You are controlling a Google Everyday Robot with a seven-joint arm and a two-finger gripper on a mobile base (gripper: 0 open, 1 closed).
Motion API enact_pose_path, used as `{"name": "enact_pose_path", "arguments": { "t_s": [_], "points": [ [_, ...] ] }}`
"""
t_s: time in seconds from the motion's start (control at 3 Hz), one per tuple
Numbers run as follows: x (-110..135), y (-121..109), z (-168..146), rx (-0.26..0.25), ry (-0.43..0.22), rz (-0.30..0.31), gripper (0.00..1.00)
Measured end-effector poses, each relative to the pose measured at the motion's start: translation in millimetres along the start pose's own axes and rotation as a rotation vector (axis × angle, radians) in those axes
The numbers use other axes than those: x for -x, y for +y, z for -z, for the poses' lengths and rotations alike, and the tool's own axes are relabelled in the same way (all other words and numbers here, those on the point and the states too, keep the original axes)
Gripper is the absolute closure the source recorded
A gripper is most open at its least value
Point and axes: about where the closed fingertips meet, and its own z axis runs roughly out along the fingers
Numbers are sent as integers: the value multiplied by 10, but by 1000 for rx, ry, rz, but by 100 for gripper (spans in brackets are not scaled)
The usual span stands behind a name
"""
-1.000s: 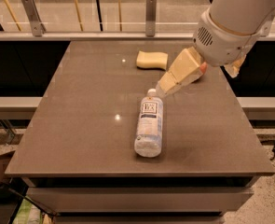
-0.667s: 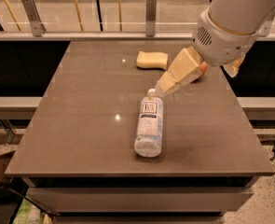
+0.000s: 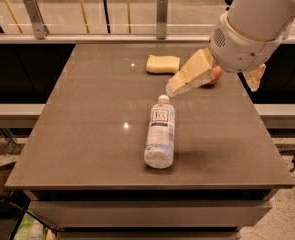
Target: Pick blue plastic bottle
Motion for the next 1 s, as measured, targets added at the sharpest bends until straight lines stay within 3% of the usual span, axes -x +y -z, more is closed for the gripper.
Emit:
{"name": "enact_pose_path", "arguments": {
  "t_s": [0.33,1.0],
  "points": [
    [-2,75,-137,-10,13,-134,0],
    [-101,472,-506,-162,90,-285,0]
  ]
}}
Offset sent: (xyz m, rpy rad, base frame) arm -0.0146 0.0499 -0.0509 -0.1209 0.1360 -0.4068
